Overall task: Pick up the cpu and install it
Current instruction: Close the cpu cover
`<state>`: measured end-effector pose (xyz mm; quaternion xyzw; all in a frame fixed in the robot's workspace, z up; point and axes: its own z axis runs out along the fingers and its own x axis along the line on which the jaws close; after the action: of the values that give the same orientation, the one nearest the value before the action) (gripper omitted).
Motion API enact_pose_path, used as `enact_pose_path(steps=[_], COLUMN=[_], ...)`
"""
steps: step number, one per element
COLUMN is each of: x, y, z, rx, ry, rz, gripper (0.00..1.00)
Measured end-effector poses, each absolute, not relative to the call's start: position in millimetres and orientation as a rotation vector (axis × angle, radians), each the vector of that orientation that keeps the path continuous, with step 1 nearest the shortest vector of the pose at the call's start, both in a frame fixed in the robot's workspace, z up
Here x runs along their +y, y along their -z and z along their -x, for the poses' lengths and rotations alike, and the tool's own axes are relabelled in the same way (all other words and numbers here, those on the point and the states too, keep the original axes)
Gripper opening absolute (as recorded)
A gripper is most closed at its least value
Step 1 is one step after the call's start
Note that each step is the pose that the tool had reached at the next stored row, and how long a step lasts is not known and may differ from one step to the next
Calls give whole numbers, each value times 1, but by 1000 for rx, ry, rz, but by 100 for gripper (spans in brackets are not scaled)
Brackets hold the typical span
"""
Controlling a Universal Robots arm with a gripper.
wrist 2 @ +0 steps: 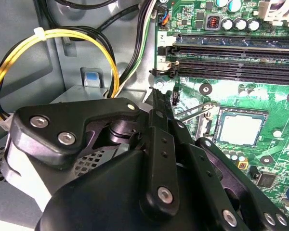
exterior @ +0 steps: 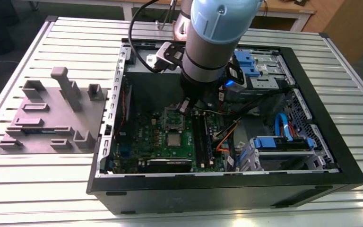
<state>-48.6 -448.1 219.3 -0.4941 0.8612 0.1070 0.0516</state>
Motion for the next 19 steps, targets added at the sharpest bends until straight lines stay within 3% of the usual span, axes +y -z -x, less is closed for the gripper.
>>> enact_pose_path(steps=[11, 19], x=[-448, -448], y=[-223, -230], z=[49, 49], rx=[2624, 2655], ry=[-317, -244], rz=[1505, 1523], gripper=[10, 10])
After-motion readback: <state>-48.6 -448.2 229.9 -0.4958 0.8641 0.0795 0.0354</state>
